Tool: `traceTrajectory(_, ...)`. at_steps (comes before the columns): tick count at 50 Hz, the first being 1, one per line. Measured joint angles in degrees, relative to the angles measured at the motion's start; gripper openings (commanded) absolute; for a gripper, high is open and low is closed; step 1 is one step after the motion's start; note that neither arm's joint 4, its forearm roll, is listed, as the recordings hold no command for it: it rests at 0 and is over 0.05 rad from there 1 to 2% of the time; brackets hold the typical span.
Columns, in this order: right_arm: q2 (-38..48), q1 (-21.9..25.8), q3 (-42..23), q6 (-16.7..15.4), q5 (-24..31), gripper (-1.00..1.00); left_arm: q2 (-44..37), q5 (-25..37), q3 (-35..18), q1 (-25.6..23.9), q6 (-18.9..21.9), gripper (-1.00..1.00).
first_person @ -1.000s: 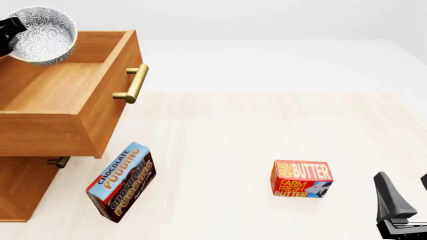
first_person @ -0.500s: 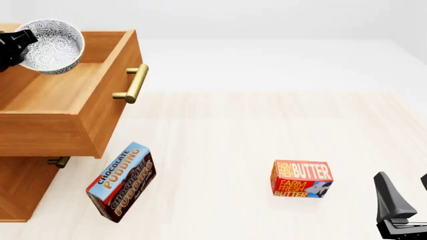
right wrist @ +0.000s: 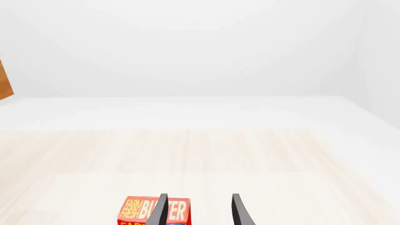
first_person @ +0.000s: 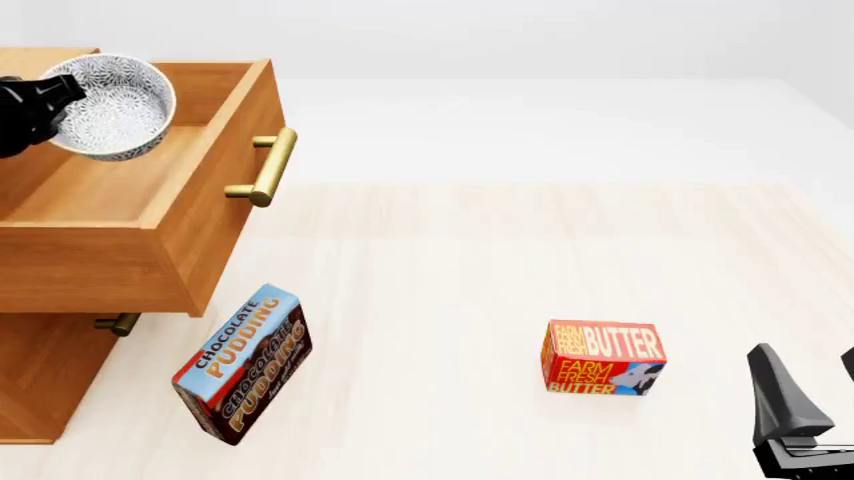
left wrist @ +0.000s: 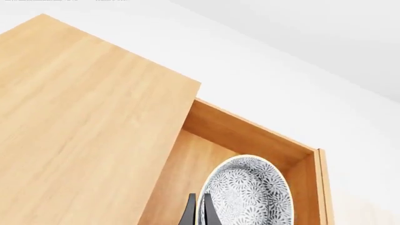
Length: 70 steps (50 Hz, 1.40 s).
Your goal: Put the bowl in the top drawer of the cabinet.
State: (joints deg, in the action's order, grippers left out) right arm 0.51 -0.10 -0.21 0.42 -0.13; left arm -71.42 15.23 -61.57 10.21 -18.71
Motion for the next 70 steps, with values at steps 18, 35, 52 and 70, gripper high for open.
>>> traceTrajectory(18, 0.00, -0.01, 0.00, 0.01, 0.00, 1.00, 0.14, -0.67, 0.39, -0.01, 0.26, -1.00)
traceTrajectory(35, -0.01, 0.00, 0.00, 0.00, 0.00, 1.00, 0.40, -1.79, 1.05, 0.04, 1.30, -1.00)
traceTrajectory(52, -0.01, 0.00, 0.00, 0.00, 0.00, 1.00, 0.59, -3.03, 2.32, -0.39, 3.54, -1.00)
traceTrajectory(70, 0.00, 0.00, 0.00, 0.01, 0.00, 1.00, 0.37, -4.10, 3.67, -0.98, 5.61, -1.00)
